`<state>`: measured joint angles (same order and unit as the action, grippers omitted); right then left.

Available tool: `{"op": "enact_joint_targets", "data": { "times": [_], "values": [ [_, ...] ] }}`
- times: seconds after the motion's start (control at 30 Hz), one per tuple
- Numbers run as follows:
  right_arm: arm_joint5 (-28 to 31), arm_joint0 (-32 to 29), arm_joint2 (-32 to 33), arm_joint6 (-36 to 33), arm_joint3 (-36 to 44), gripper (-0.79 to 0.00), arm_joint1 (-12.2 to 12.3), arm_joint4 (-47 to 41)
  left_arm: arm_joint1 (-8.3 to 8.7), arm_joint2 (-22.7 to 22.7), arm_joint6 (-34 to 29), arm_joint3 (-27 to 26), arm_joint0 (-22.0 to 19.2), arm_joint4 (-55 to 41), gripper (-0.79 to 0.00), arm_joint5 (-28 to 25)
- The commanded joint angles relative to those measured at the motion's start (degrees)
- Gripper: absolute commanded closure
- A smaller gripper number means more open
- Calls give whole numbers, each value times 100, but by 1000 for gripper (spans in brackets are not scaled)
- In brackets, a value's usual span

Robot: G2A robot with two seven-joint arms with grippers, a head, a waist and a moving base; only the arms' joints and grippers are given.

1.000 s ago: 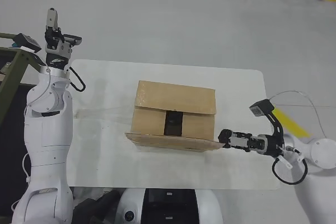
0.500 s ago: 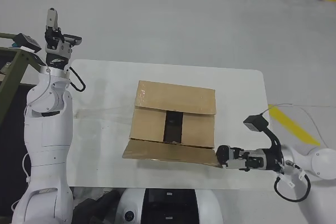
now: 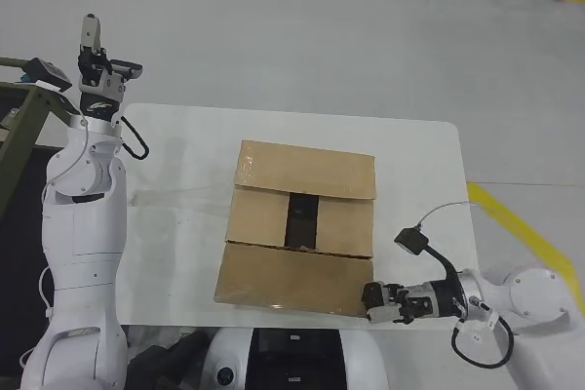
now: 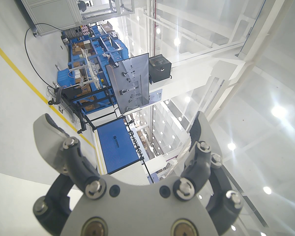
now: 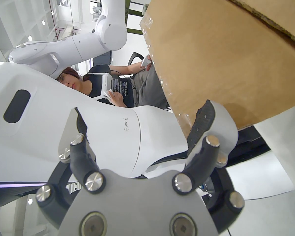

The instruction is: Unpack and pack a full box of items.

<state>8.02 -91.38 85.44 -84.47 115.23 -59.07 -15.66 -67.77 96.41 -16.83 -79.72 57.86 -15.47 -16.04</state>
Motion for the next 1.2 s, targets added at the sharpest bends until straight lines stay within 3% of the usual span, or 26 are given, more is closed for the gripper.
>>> {"op": "enact_joint_targets", "data": {
  "times": [0.0, 0.53, 1.17],
  "values": [
    [-20, 10, -72, 31, -33, -785, 8, 89, 0, 0, 0, 0, 0, 0, -785, 0],
    [-593, 556, -963, 646, -570, -785, 36, 927, 0, 0, 0, 0, 0, 0, -785, 0],
    [-1111, 1074, -1059, 1448, -1186, -785, 66, 790, 0, 0, 0, 0, 0, 0, -785, 0]
  ]
}}
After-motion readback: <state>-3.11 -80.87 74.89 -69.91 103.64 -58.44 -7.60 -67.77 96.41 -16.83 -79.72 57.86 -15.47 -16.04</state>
